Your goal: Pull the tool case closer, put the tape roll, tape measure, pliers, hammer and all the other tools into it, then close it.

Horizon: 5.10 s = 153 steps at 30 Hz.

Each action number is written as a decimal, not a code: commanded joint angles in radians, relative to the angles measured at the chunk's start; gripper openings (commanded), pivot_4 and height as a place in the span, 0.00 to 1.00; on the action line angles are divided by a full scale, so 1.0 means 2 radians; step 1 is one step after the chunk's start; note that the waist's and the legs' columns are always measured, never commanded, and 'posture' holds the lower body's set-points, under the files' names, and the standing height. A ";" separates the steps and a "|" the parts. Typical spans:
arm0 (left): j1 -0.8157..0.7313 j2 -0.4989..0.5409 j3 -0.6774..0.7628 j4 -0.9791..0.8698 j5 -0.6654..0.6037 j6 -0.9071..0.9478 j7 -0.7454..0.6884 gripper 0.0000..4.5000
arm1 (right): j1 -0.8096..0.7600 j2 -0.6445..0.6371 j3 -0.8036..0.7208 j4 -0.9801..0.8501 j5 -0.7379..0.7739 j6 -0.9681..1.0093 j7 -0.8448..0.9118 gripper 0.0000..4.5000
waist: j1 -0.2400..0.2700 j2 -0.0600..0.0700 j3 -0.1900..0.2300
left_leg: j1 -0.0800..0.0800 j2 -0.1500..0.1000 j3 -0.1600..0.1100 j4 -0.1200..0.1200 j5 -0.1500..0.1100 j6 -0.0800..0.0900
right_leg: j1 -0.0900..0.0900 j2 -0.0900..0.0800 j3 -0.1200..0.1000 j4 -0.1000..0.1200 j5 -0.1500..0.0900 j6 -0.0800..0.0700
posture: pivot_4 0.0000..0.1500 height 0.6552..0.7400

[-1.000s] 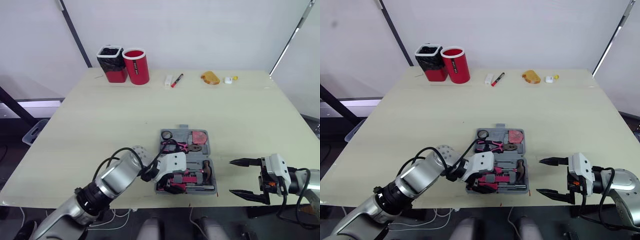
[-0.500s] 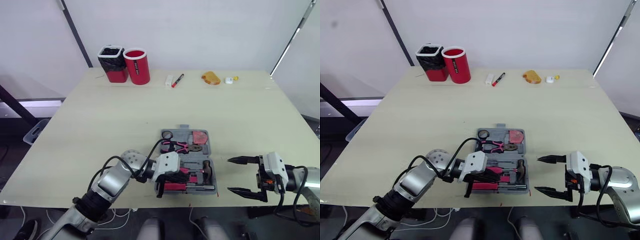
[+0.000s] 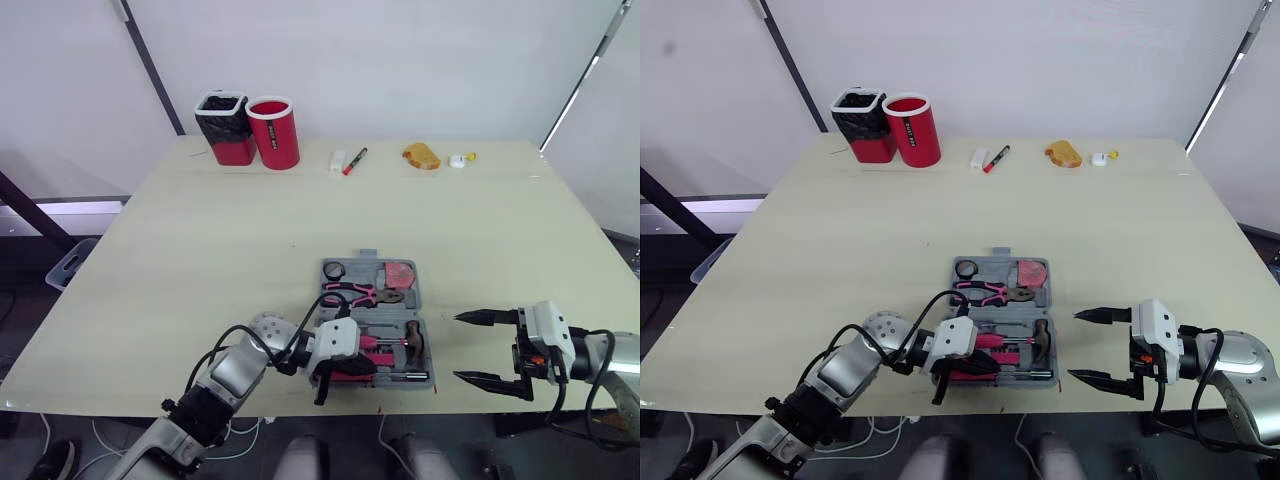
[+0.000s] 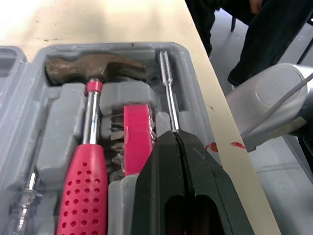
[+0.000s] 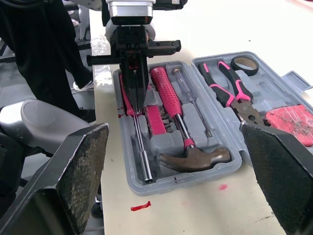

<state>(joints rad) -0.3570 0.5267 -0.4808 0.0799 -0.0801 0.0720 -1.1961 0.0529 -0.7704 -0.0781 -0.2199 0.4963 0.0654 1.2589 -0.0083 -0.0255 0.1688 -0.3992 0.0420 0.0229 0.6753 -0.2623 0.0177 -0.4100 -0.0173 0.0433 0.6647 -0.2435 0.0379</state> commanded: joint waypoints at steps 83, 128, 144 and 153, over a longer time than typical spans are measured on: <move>-0.003 0.010 0.200 0.196 -0.047 -0.012 0.060 0.47 | -0.158 0.096 0.072 0.255 -0.148 0.007 -0.139 0.33 | -0.003 0.003 -0.005 | 0.001 0.001 0.004 -0.001 0.000 0.000 | -0.001 0.001 0.002 0.000 0.000 0.000 | 1.00 1.00; -0.051 -0.013 0.137 0.253 -0.002 0.014 -0.004 0.01 | -0.216 0.156 0.120 0.306 -0.199 -0.024 -0.124 0.00 | -0.003 0.003 -0.005 | 0.001 0.001 0.003 -0.001 0.000 0.000 | -0.001 0.000 0.001 0.000 0.000 0.000 | 1.00 1.00; -0.061 -0.040 0.130 0.248 0.007 0.019 -0.003 0.01 | -0.213 0.148 0.122 0.292 -0.195 -0.018 -0.106 0.00 | 0.001 0.005 -0.006 | 0.001 0.000 0.002 -0.001 0.000 0.000 | 0.000 0.000 0.001 0.000 0.000 0.000 | 1.00 1.00; -0.002 -0.016 0.110 0.157 -0.001 0.063 -0.045 0.01 | -0.193 0.132 0.123 0.261 -0.186 0.012 -0.076 0.00 | -0.003 0.005 -0.006 | 0.001 0.000 0.002 -0.002 0.000 0.000 | 0.000 0.000 0.001 -0.001 0.000 0.000 | 1.00 1.00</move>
<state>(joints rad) -0.4031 0.5072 -0.1690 0.4289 -0.0909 0.1789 -1.2226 -0.3310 -0.5102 0.1596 0.3544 0.1032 0.0977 1.0875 -0.0134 -0.0150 0.1568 -0.3978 0.0426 0.0268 0.6720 -0.2624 0.0178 -0.4103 -0.0173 0.0449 0.6633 -0.2437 0.0380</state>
